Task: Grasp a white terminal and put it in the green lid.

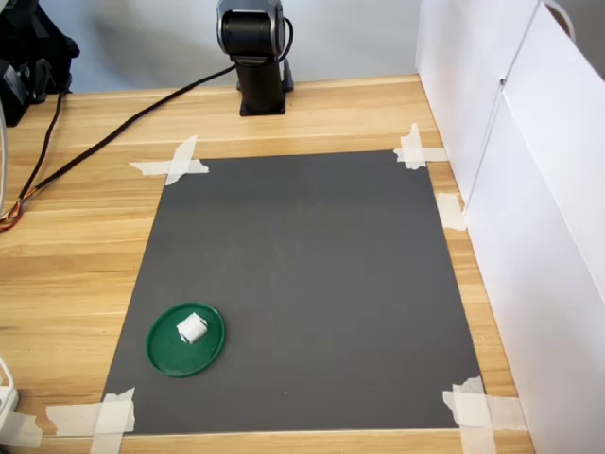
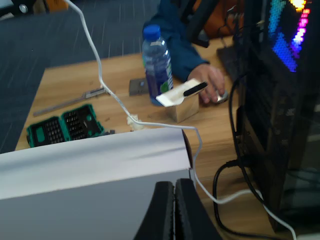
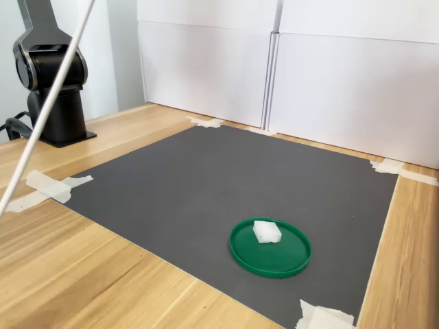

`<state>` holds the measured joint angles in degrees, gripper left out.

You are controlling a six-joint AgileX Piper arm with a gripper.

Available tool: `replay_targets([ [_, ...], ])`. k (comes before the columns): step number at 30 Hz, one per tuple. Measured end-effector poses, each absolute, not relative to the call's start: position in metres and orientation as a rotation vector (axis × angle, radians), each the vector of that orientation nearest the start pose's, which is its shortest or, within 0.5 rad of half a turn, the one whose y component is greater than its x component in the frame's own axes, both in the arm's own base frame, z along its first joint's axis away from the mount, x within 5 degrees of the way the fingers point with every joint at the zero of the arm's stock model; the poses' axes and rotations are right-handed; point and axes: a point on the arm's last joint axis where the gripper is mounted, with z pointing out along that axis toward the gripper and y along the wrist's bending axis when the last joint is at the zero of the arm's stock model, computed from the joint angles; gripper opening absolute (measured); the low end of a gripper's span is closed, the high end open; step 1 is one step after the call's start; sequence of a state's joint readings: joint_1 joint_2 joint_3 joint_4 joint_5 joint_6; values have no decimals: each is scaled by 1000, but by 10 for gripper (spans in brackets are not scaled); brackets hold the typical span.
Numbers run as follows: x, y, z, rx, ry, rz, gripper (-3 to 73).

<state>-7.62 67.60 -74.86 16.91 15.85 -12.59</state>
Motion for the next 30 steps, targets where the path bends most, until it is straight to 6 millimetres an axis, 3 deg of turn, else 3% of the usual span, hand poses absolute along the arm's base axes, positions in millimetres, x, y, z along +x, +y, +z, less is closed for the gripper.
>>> replay_targets([
  [3,213,-23,445,129,1587,13,-21],
  [10,151,-16,385,75,1669,-64,-21],
  [13,138,-14,367,48,1693,-92,-21],
  [20,129,-12,329,63,1826,-58,-21],
  [27,88,-8,291,157,1765,-6,-21],
  [30,80,-8,271,147,1777,-30,-21],
])
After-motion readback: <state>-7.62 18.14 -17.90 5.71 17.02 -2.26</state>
